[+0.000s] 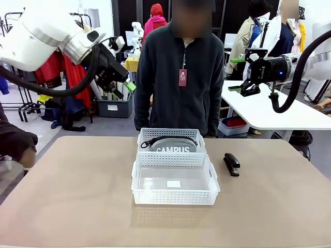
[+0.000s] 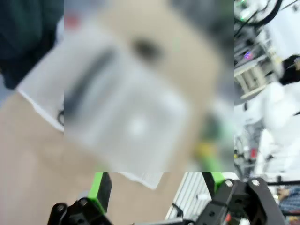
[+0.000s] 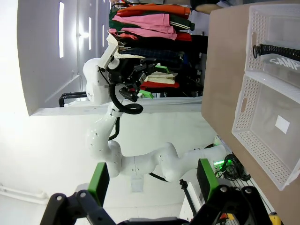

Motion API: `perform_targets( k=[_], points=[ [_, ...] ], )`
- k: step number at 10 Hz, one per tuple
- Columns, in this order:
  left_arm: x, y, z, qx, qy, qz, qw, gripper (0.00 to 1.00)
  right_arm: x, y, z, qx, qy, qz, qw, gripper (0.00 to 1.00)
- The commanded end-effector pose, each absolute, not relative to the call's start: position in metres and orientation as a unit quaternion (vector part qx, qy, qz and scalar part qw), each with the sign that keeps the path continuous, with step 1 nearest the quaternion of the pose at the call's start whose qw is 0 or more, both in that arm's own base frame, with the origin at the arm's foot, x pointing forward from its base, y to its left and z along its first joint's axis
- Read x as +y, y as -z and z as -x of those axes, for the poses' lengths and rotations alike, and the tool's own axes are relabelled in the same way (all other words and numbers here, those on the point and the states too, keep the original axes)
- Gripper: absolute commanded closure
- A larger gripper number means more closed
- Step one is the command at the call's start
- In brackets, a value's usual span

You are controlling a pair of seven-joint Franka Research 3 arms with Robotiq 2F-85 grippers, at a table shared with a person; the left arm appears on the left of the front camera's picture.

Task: Distribute items into two baskets.
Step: Pick up the Stapler that the person points to.

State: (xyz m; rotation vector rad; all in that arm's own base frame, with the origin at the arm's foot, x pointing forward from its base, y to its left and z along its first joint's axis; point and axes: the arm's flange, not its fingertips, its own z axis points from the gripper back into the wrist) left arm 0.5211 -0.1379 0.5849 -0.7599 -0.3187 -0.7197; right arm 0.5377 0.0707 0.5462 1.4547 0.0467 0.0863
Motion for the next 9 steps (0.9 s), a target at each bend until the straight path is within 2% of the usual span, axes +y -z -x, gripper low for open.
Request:
perform_targets(
  k=[1, 2, 7, 8, 9],
  points=[
    [-0.129, -0.570, -0.522, -0.174, 0.346, 0.389, 0.836, 0.00, 0.071, -0.549, -0.537, 0.023, -0.037, -0.665, 0.746, 0.00],
    [-0.138, -0.585, -0.521, -0.152, 0.342, 0.361, 0.854, 0.00, 0.071, -0.549, -0.537, 0.023, -0.037, -0.665, 0.746, 0.00],
    [-0.139, -0.581, -0.523, -0.155, 0.347, 0.369, 0.848, 0.00, 0.071, -0.549, -0.537, 0.023, -0.037, -0.665, 0.746, 0.00],
    [-0.123, -0.577, -0.531, -0.123, 0.256, 0.449, 0.847, 0.00, 0.071, -0.549, -0.537, 0.023, -0.037, -0.665, 0.746, 0.00],
    [-0.111, -0.579, -0.530, -0.117, 0.204, 0.493, 0.838, 0.00, 0.071, -0.549, -0.537, 0.023, -0.037, -0.665, 0.746, 0.00]
  ],
)
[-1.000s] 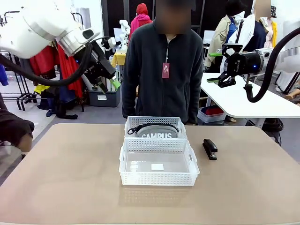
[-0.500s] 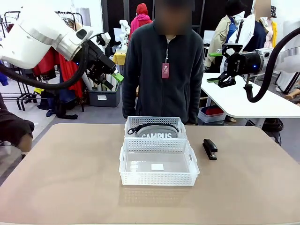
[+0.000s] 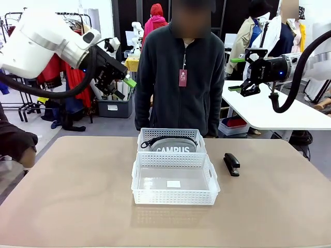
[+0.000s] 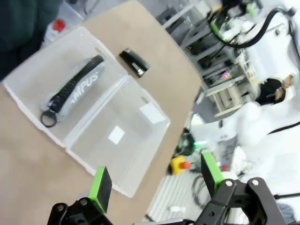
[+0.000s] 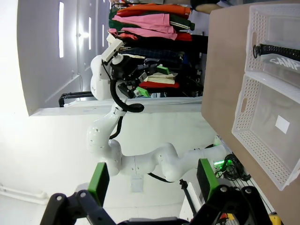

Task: Distribute items into two baskets.
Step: Pick up the Stapler that the person points to.

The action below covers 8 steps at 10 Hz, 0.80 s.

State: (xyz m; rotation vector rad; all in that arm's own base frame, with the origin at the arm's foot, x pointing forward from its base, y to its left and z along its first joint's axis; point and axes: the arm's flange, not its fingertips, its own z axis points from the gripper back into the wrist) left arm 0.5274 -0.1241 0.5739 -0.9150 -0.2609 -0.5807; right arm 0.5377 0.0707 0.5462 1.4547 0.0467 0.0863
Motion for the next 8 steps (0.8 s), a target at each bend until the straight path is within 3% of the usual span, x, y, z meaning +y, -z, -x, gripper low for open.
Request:
perform_targets(
  k=[1, 3, 5, 8],
  points=[
    [-0.101, -0.581, -0.524, -0.111, 0.169, 0.528, 0.825, 0.00, 0.071, -0.549, -0.537, 0.023, -0.037, -0.665, 0.746, 0.00],
    [-0.087, -0.579, -0.506, -0.072, 0.096, 0.604, 0.788, 0.00, 0.071, -0.549, -0.537, 0.023, -0.037, -0.665, 0.746, 0.00],
    [-0.067, -0.572, -0.503, -0.076, 0.032, 0.634, 0.769, 0.00, 0.071, -0.549, -0.537, 0.023, -0.037, -0.665, 0.746, 0.00],
    [-0.050, -0.555, -0.518, -0.064, 0.036, 0.684, 0.726, 0.00, 0.071, -0.549, -0.537, 0.023, -0.037, -0.665, 0.746, 0.00]
  ],
)
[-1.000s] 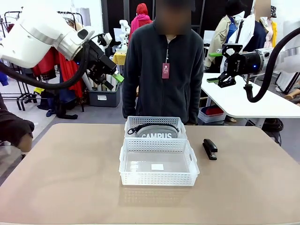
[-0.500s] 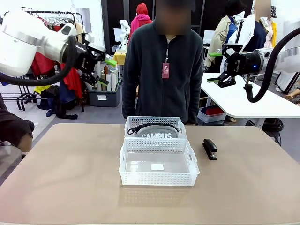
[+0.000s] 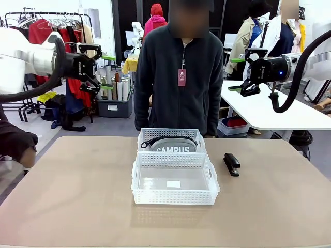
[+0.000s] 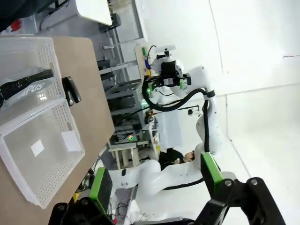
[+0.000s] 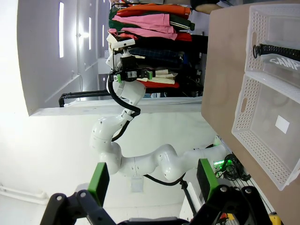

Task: Distribute items into two baskets.
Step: Pick up the Stapler that the person points to.

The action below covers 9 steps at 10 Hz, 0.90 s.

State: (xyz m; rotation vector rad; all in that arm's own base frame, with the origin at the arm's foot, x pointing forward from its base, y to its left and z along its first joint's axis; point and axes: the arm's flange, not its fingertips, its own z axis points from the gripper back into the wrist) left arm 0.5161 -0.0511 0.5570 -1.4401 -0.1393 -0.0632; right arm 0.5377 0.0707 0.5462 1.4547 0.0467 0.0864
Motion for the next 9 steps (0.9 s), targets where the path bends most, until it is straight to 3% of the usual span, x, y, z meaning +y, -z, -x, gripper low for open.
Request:
perform_targets(
  k=[1, 9],
  points=[
    [-0.0495, -0.5545, -0.5183, -0.066, 0.041, 0.695, 0.715, 0.00, 0.0708, -0.5489, -0.5373, 0.023, -0.037, -0.665, 0.746, 0.00],
    [-0.0516, -0.5527, -0.5202, -0.063, 0.032, 0.685, 0.725, 0.00, 0.0708, -0.5489, -0.5373, 0.023, -0.037, -0.665, 0.746, 0.00]
  ],
)
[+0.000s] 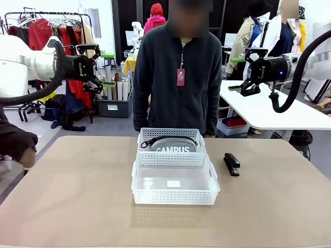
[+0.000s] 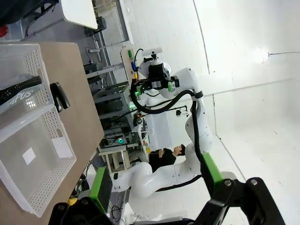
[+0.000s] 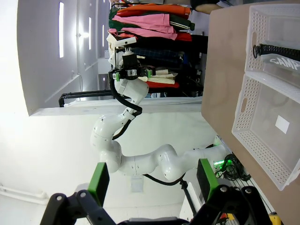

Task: Distribute items into two baskets.
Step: Pick up the Stapler that the person points to.

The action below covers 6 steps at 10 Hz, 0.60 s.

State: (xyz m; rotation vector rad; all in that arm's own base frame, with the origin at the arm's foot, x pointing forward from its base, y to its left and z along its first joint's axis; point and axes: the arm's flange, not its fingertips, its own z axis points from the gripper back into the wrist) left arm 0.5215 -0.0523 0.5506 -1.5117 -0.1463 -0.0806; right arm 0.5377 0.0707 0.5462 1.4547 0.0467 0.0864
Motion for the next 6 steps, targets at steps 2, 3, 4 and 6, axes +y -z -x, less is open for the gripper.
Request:
perform_targets(
  k=[2, 3, 4, 6],
  points=[
    [-0.0516, -0.5527, -0.5202, -0.063, 0.032, 0.685, 0.725, 0.00, 0.0708, -0.5489, -0.5373, 0.023, -0.037, -0.665, 0.746, 0.00],
    [-0.0516, -0.5527, -0.5202, -0.063, 0.032, 0.685, 0.725, 0.00, 0.0708, -0.5489, -0.5373, 0.023, -0.037, -0.665, 0.746, 0.00],
    [-0.0516, -0.5527, -0.5202, -0.063, 0.032, 0.685, 0.725, 0.00, 0.0708, -0.5489, -0.5373, 0.023, -0.037, -0.665, 0.746, 0.00],
    [-0.0516, -0.5527, -0.5202, -0.063, 0.032, 0.685, 0.725, 0.00, 0.0708, -0.5489, -0.5373, 0.023, -0.037, -0.665, 0.746, 0.00]
  ],
)
